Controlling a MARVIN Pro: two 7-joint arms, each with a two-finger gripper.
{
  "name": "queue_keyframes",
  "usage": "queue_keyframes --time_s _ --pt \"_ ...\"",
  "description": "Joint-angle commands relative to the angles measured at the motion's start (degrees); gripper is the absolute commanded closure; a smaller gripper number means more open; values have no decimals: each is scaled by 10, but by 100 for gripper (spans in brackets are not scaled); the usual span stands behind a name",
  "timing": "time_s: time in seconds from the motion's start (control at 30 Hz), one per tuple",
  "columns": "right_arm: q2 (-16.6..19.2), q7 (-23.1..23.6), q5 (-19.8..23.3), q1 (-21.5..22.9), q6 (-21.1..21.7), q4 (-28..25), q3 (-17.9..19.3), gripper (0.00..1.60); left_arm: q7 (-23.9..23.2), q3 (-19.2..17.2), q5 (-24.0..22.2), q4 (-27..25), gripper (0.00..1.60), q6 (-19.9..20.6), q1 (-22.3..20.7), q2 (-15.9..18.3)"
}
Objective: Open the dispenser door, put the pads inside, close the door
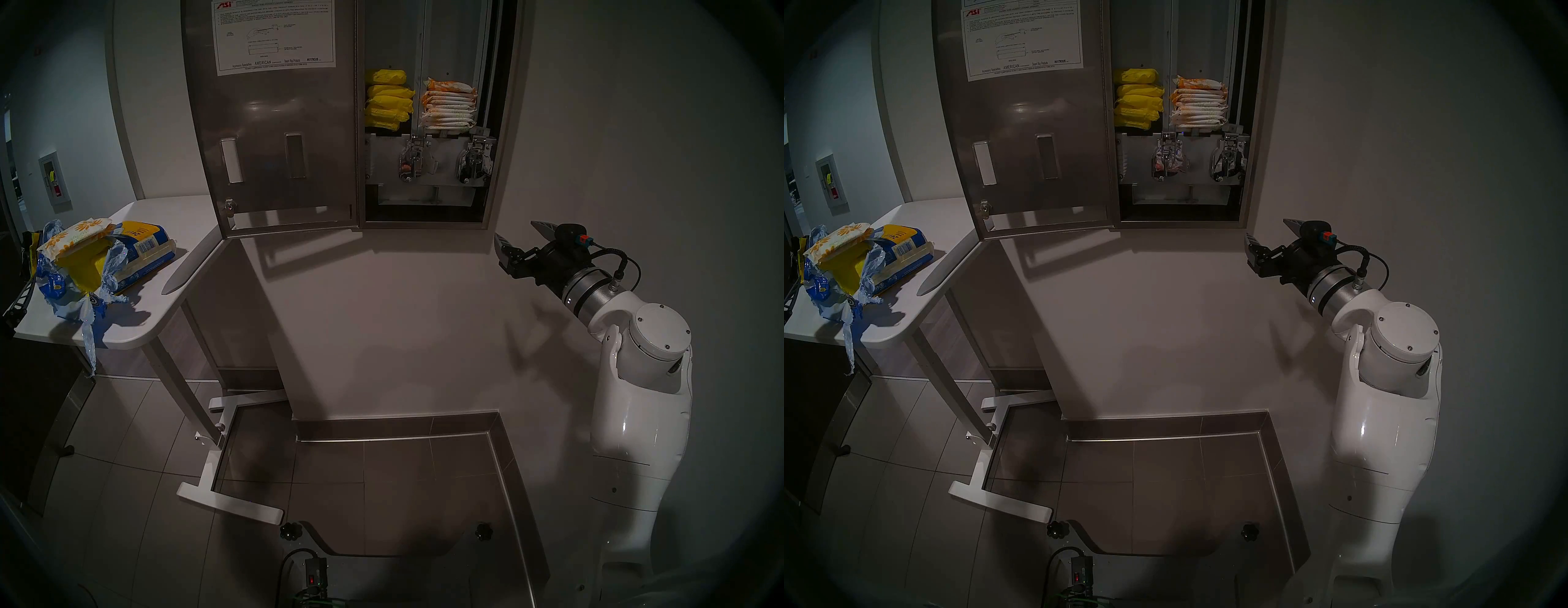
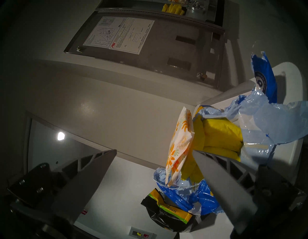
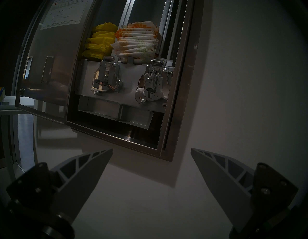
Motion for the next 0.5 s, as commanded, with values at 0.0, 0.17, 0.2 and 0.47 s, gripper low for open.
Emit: queue_keyframes --time_s 0.0,0.17,0.2,0.47 --pt "2 0 3 12 -4 -18 -1 0 21 -13 5 2 0 -16 -11 27" --pt "2 0 3 12 -4 -18 -1 0 22 -13 14 9 0 -26 -11 34" --pt "2 0 3 12 -4 -18 -1 0 22 -13 14 11 0 -30 -12 35" --pt "2 0 3 12 -4 -19 -1 0 18 -13 22 16 0 -48 -10 40"
